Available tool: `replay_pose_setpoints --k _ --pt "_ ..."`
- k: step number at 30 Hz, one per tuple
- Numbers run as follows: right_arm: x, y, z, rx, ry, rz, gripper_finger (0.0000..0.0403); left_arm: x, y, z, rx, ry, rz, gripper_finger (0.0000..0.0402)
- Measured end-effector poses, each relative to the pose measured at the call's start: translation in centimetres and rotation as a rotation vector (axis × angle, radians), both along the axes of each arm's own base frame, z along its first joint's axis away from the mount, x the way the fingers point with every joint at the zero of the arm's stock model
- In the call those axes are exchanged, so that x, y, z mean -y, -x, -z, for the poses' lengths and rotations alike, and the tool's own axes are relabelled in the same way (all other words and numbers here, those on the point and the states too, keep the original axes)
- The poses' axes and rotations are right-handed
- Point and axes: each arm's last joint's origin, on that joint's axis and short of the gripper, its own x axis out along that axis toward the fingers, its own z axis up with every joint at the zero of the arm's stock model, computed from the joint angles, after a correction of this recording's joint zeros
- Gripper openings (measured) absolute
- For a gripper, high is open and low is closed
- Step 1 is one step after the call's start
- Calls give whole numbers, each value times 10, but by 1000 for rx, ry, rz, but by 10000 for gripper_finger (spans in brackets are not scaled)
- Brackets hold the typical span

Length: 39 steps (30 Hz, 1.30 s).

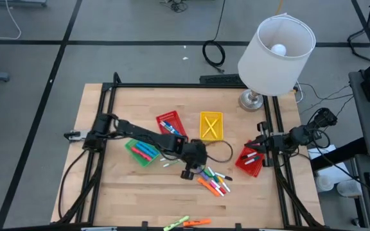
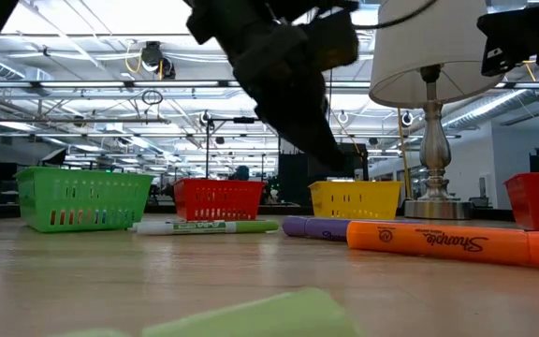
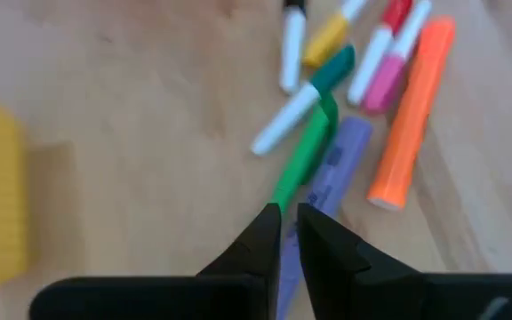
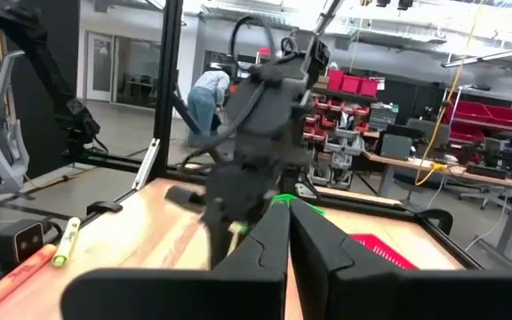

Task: Pick & Place Markers
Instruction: Put the green pen into the yellow bin

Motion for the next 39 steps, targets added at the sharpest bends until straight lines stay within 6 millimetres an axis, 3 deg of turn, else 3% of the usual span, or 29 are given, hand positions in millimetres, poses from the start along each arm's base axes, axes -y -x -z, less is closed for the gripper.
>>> replay_pose_setpoints --k 9,14,22,27,34,39 --pt "0 0 1 -9 -18 -3 0 1 -17 22 -68 -90 14 163" --pt "0 0 3 -26 -18 -3 0 -2 -17 24 -71 -108 28 194" --pt "0 0 3 -27 -29 -4 0 -3 -17 25 -75 -140 61 198" --pt "0 0 3 -27 -29 -3 0 -1 -17 41 -118 -165 105 198" --pt "0 -1 3 -28 -29 -1 0 -4 -19 46 -117 -169 121 198" --pt "0 -1 3 -28 -28 -1 0 -10 -20 56 -145 -147 124 170"
